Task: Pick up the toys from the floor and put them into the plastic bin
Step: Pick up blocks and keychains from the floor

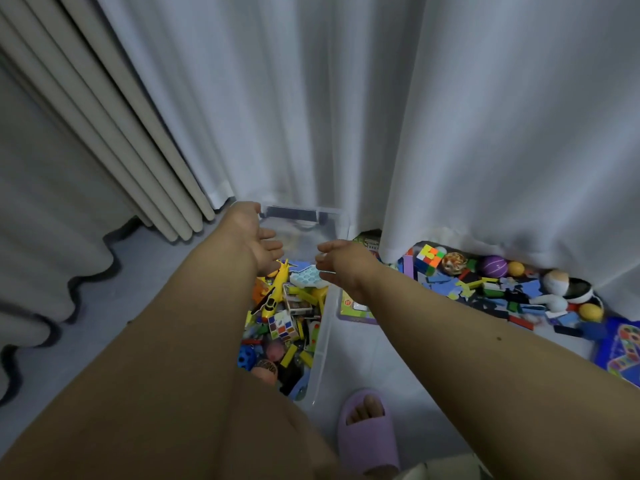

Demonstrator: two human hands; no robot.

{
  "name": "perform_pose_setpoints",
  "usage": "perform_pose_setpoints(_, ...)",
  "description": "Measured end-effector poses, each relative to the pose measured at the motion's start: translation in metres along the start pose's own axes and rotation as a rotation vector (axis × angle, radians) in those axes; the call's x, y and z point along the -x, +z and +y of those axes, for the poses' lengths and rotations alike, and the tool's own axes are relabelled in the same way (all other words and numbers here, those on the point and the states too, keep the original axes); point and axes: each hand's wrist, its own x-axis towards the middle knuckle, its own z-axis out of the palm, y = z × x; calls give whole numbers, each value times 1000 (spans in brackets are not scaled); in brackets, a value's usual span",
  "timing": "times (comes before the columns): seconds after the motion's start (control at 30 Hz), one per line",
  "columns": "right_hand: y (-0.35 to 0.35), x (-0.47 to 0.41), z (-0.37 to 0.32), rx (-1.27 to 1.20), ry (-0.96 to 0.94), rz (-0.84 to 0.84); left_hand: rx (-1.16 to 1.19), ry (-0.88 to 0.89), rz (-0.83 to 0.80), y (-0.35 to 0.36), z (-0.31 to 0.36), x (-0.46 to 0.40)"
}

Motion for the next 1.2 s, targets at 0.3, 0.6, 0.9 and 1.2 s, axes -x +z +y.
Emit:
perform_pose_setpoints(0.3, -79, 19, -11, -27, 154, 170, -115, -4, -125, 66, -17, 6)
perform_pose_setpoints(0.6, -191, 44, 14, -99, 135, 358, -242, -41, -215, 145, -52, 16)
perform_pose_setpoints(0.9, -282, 78, 48, -176, 191, 504, -347, -52, -284, 214, -83, 22)
perform_pose_setpoints(1.2, -332, 100, 91, -127, 353, 626, -424, -70, -349, 266, -113, 27)
